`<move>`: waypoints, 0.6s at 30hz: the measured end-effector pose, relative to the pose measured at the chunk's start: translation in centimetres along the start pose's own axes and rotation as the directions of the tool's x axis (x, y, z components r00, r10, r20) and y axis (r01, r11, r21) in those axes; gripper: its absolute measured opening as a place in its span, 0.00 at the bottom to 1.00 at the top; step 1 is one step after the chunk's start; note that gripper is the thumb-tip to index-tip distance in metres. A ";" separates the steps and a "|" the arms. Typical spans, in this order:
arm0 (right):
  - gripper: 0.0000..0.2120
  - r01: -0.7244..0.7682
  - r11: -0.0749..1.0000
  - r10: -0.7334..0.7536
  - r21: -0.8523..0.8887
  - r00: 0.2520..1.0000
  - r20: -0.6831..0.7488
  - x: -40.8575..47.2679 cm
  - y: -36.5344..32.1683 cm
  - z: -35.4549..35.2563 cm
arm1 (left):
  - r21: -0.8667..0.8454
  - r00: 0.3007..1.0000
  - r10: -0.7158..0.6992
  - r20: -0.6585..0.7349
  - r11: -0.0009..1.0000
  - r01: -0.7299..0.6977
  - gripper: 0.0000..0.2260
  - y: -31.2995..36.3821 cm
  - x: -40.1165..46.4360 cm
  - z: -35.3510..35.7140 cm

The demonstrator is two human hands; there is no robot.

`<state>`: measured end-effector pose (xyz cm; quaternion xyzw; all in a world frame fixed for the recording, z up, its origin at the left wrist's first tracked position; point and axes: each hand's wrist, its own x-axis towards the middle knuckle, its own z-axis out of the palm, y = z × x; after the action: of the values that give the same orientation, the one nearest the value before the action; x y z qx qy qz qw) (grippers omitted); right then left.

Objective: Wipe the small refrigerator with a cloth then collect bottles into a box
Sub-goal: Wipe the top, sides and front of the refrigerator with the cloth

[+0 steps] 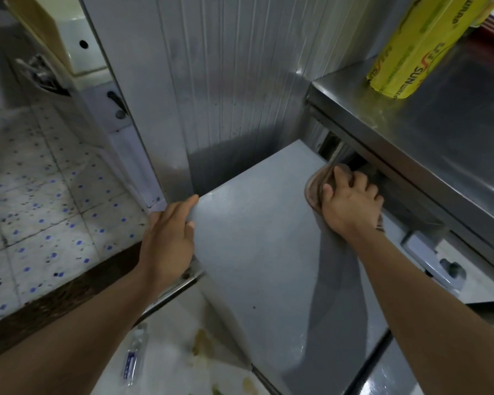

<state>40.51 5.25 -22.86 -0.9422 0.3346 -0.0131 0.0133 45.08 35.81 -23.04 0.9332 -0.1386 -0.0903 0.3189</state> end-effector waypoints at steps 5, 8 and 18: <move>0.26 0.143 0.990 -0.143 0.019 0.990 0.013 3.3 -2.8 0.0 | -0.033 1.000 0.007 0.000 0.999 -0.007 0.21 0.2 0.7 -0.1; 0.25 0.236 0.970 -0.237 0.055 0.971 0.017 5.2 -4.7 0.2 | -0.033 1.000 0.025 -0.012 0.999 -0.026 0.21 0.2 0.7 0.0; 0.20 0.503 0.863 -0.503 0.049 0.864 0.006 6.4 -7.8 -0.1 | -0.009 0.998 -0.017 0.067 1.000 0.017 0.21 0.5 1.0 -0.4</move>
<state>50.39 7.26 -22.38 -0.9963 0.0770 -0.0148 0.0343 46.00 35.34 -22.53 0.9293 -0.1409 -0.1248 0.3177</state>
